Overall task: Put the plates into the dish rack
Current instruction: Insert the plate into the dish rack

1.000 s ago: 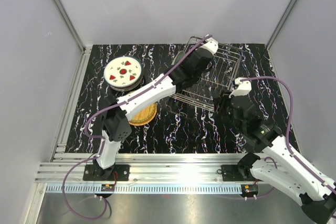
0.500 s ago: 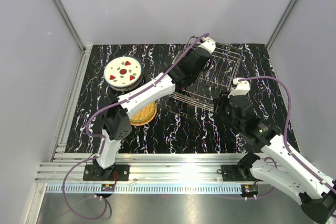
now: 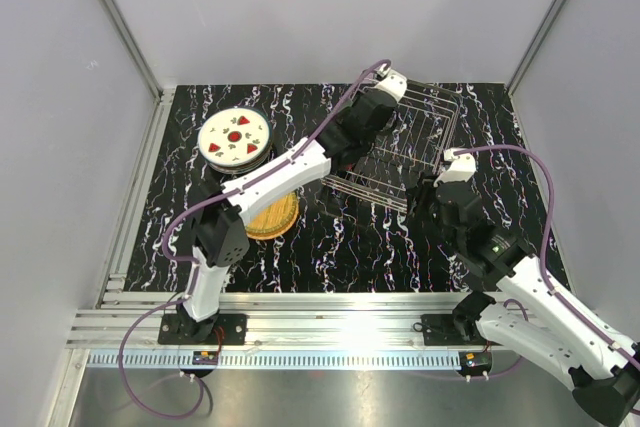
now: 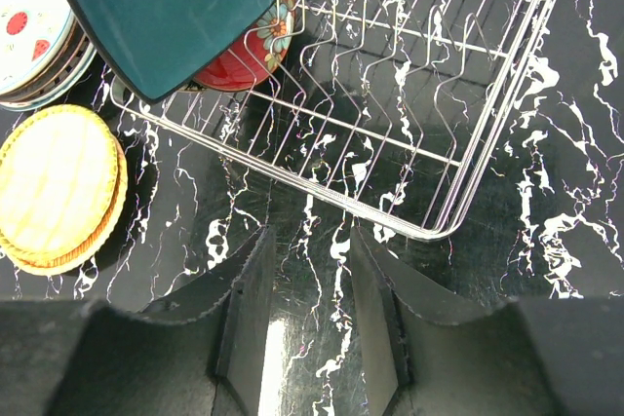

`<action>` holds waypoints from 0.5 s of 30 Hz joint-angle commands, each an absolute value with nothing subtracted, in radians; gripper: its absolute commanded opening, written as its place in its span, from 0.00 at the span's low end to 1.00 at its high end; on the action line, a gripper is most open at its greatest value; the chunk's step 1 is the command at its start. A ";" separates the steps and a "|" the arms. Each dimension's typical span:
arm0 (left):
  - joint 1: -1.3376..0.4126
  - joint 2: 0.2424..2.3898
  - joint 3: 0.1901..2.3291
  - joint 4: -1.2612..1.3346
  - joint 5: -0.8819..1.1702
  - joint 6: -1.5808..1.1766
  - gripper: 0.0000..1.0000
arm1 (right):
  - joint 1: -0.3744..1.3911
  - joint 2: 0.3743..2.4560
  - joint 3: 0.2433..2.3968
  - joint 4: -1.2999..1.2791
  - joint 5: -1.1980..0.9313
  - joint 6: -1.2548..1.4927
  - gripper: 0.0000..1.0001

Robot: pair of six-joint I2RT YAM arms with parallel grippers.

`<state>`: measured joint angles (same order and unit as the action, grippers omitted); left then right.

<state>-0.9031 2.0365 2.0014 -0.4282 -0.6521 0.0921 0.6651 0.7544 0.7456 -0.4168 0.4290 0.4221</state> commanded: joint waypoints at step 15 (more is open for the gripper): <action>-0.815 1.993 1.970 -0.310 -0.494 0.012 0.00 | 0.646 0.779 0.747 -0.380 0.468 0.411 0.50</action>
